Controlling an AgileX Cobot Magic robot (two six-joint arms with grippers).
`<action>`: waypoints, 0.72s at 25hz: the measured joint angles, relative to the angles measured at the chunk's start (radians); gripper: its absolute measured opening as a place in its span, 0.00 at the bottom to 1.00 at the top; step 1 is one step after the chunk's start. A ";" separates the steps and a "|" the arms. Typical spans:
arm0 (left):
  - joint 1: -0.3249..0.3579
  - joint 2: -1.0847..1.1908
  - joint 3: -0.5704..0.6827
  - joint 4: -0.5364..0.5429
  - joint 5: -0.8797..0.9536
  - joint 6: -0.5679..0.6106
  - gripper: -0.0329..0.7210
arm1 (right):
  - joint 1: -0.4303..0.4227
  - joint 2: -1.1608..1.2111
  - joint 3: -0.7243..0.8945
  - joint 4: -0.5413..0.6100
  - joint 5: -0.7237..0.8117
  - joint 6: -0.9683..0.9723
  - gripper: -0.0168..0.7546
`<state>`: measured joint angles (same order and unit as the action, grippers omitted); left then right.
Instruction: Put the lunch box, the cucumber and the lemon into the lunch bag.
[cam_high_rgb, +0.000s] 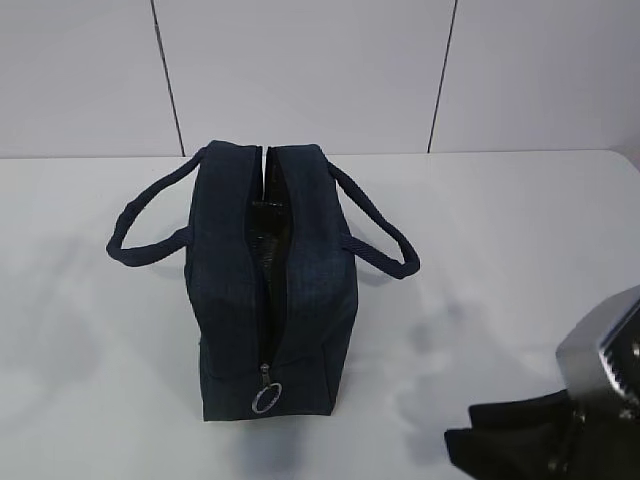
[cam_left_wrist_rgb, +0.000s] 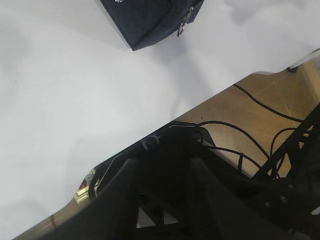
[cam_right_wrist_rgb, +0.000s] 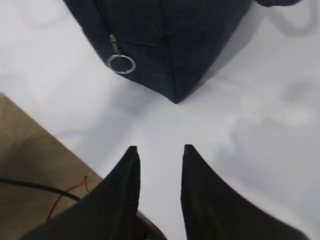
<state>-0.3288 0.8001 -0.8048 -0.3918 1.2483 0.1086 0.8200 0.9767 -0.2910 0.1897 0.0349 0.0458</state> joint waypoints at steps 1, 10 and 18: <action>0.000 0.000 0.000 0.000 0.000 0.000 0.35 | 0.043 0.000 0.000 0.000 -0.007 0.000 0.28; 0.000 0.000 0.000 -0.005 0.000 -0.022 0.36 | 0.248 0.144 0.000 0.016 -0.225 0.008 0.31; 0.000 0.000 0.000 -0.006 0.000 -0.047 0.35 | 0.249 0.499 -0.028 0.016 -0.544 0.113 0.34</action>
<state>-0.3288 0.8001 -0.8048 -0.3978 1.2483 0.0612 1.0695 1.4758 -0.3187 0.2055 -0.5093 0.1584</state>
